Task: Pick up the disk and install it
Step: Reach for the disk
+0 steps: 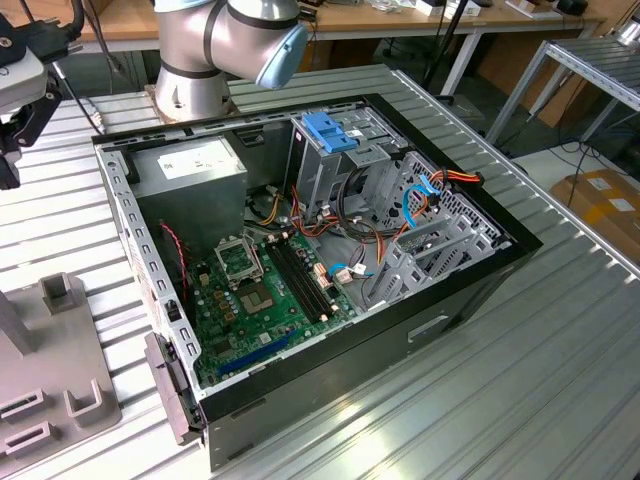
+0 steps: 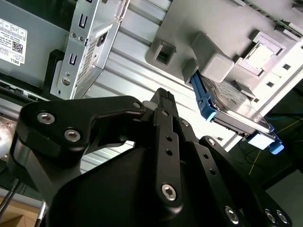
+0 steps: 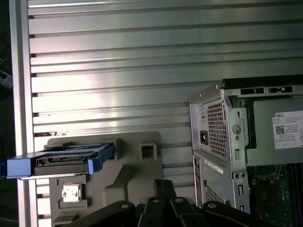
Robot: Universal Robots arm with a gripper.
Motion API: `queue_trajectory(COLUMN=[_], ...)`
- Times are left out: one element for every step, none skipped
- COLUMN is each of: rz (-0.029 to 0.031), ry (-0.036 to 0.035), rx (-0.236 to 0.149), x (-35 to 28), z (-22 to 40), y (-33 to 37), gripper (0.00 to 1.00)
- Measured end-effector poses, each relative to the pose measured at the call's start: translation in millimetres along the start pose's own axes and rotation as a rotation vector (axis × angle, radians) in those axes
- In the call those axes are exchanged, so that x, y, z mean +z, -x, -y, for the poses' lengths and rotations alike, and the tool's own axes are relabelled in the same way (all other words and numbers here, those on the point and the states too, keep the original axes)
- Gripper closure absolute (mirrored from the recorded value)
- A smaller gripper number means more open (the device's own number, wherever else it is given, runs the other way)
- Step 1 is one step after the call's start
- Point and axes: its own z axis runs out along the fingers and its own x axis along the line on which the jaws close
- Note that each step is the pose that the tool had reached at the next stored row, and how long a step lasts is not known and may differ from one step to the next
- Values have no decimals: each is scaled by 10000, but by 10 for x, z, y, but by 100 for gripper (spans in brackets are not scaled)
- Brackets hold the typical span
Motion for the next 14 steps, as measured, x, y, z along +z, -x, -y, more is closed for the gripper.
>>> queue_trajectory(rz=[-1, -1, 0, 0, -1, 0, 0, 0, 0, -1, -1, 0, 0, 0], ry=[-1, 0, 0, 0, 0, 0, 0, 0, 0, -1, -1, 0, -1, -1], rx=[1, 1, 2, 4, 3, 2, 2, 2, 2, 2, 2, 1, 2, 1], x=[0, 0, 0, 0, -1, -1, -2, -2, -3, -4, -4, -5, -5, -5], z=[0, 0, 0, 1, 2, 3, 5, 7, 9, 10, 12, 14, 16, 17], y=[-1, -1, -4, -13, -20, -45, -72, -97, -118, -136, -162, -185, -205, -218], gripper=[89, 89, 89, 89, 89, 89, 89, 89, 89, 89, 89, 89, 89, 89])
